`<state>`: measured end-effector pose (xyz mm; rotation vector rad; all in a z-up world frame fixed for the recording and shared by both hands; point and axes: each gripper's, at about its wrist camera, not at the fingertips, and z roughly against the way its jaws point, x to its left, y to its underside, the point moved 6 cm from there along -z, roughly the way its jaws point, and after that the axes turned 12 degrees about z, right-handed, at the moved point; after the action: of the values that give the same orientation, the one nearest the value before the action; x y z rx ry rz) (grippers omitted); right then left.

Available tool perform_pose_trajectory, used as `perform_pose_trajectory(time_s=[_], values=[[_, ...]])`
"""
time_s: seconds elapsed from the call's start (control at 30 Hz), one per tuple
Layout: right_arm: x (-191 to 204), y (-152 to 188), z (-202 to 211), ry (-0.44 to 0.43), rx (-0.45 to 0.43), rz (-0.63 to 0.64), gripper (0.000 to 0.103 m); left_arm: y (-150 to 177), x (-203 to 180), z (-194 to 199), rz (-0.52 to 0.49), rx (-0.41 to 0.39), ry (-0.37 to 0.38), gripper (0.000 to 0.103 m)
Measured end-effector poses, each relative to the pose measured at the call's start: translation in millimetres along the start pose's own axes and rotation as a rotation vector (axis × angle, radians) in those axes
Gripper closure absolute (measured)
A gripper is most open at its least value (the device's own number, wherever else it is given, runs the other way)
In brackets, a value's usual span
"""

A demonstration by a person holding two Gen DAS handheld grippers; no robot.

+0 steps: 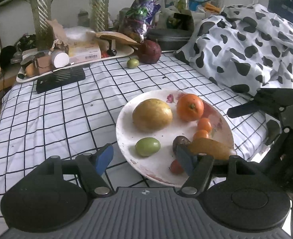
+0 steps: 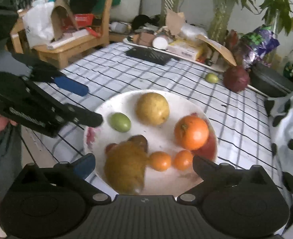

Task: Organize fruits
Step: 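Lower both grippers onto the plate and open them to release the fruits, then move both open grippers from the plate toward the lime and dragon fruit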

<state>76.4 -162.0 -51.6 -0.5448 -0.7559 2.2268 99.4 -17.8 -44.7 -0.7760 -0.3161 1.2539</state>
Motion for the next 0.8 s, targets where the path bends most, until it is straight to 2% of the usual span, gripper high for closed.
perform_pose_trajectory(time_s=[0.23, 0.47, 0.8], values=[[0, 10, 3, 0.057, 0.037, 0.011, 0.0, 1, -2, 8, 0.012, -0.017, -0.001, 0.034], [-19, 21, 5, 0.103, 0.067, -0.08, 0.0, 3, -3, 10, 0.012, -0.017, -0.005, 0.034], [-38, 40, 12, 0.181, 0.098, -0.137, 0.0, -1, -8, 7, 0.022, -0.021, -0.002, 0.034]])
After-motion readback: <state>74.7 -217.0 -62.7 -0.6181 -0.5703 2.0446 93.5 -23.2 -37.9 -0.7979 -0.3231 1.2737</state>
